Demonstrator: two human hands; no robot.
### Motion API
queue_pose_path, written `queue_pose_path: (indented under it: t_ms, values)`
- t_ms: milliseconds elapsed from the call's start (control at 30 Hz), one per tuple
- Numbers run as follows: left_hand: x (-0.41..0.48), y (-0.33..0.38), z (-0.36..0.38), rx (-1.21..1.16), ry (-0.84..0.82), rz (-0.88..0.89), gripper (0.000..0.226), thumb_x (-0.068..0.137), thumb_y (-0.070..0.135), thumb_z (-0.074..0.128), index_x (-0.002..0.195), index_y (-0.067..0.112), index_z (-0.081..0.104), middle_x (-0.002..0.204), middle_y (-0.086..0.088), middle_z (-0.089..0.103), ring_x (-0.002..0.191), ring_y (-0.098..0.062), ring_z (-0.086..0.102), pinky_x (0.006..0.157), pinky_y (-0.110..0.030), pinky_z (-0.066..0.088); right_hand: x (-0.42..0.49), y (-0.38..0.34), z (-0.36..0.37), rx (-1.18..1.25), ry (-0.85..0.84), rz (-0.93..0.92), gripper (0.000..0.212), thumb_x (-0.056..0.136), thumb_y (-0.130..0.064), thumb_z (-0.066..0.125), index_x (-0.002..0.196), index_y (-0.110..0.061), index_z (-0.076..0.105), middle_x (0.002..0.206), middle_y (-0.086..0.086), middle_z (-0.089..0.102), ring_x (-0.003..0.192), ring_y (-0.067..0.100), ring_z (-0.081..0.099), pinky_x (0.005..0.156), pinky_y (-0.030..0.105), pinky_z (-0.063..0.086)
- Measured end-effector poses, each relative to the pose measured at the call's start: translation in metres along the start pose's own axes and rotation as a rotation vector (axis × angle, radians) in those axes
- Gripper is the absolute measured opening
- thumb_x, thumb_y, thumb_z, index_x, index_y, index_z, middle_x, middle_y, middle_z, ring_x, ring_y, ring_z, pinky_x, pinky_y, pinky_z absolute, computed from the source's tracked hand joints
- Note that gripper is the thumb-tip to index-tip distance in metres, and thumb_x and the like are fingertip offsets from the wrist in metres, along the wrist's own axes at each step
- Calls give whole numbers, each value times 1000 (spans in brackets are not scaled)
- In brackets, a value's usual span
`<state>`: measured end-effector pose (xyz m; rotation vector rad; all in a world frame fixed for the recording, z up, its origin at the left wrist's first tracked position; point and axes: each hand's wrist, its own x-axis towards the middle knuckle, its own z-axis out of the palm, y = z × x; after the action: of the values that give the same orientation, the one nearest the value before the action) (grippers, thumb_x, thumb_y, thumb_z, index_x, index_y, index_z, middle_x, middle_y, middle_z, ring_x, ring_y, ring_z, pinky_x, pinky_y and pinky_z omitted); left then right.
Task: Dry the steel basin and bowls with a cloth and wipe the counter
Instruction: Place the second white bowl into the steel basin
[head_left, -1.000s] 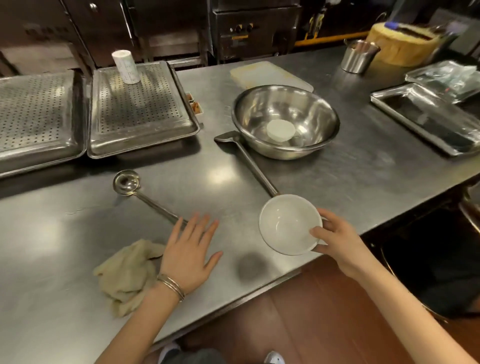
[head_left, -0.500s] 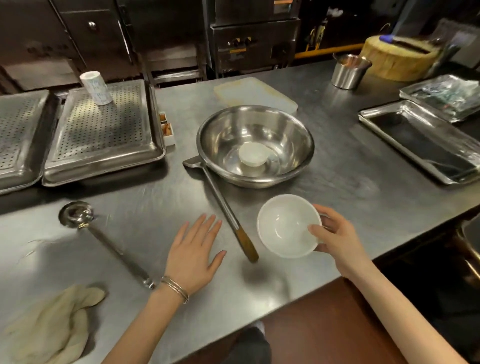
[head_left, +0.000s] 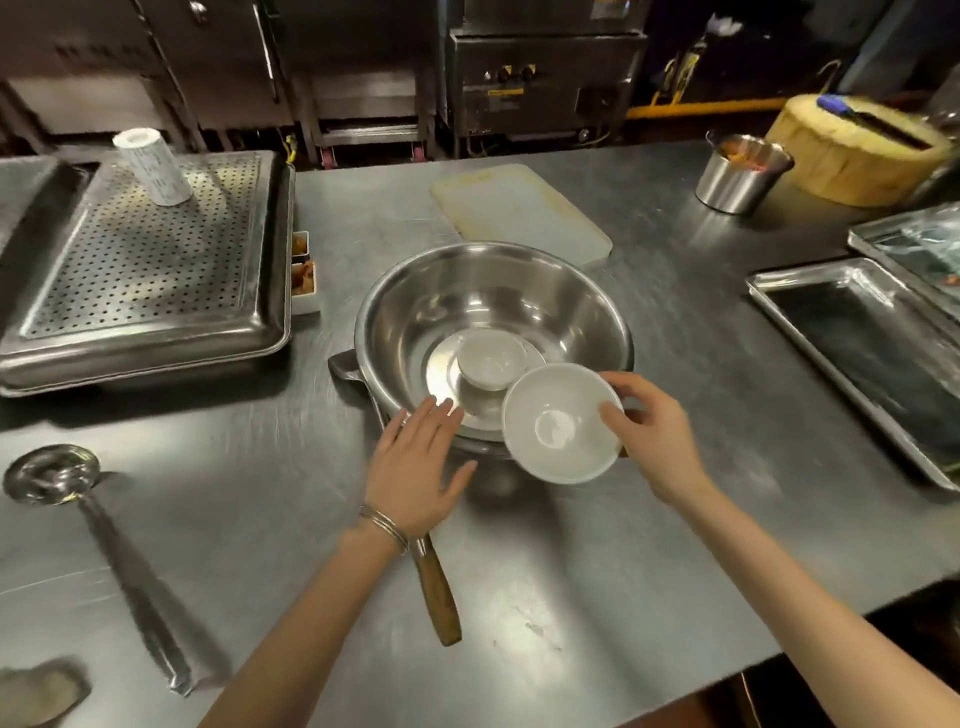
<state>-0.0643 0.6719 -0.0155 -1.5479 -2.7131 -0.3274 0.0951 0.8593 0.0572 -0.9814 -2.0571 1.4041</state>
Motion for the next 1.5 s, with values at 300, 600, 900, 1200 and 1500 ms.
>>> queue_pose_path:
  t_ms: [300, 600, 900, 1200, 1500]
  values:
    - [58, -7, 46, -10, -27, -110, 72, 91, 61, 7, 131, 21, 52, 131, 0, 56, 130, -19, 43, 113, -39, 19, 134, 31, 24, -52, -138, -100, 23, 87, -4, 55, 100, -22, 62, 95, -5, 63, 87, 16, 58, 63, 7, 44]
    - [55, -11, 57, -59, 141, -109, 54, 93, 50, 26, 117, 20, 64, 113, 2, 66, 116, -18, 55, 107, -41, 27, 219, 68, 72, -189, -194, -54, 25, 89, -16, 53, 112, -19, 61, 101, 1, 63, 94, 22, 60, 82, 49, 52]
    - [54, -13, 64, -59, 210, -103, 41, 81, 38, 42, 107, 21, 70, 103, 3, 69, 101, -18, 61, 99, -36, 34, 237, 97, 101, -327, -261, -64, 25, 89, -18, 51, 112, -20, 61, 107, 4, 66, 97, 23, 59, 83, 33, 44]
    - [54, -10, 62, -59, 213, -126, 39, 79, 36, 43, 99, 21, 72, 92, 4, 70, 89, -16, 62, 96, -35, 36, 245, 110, 113, -332, -276, -154, 26, 87, -13, 53, 110, -15, 64, 105, 9, 63, 93, 25, 58, 82, 31, 43]
    - [57, -8, 57, -53, 171, -145, 38, 77, 34, 41, 93, 21, 73, 83, 4, 69, 78, -16, 61, 91, -35, 37, 246, 119, 116, -486, -385, -138, 30, 92, -16, 47, 120, -16, 55, 118, 14, 55, 101, 28, 54, 83, 32, 41]
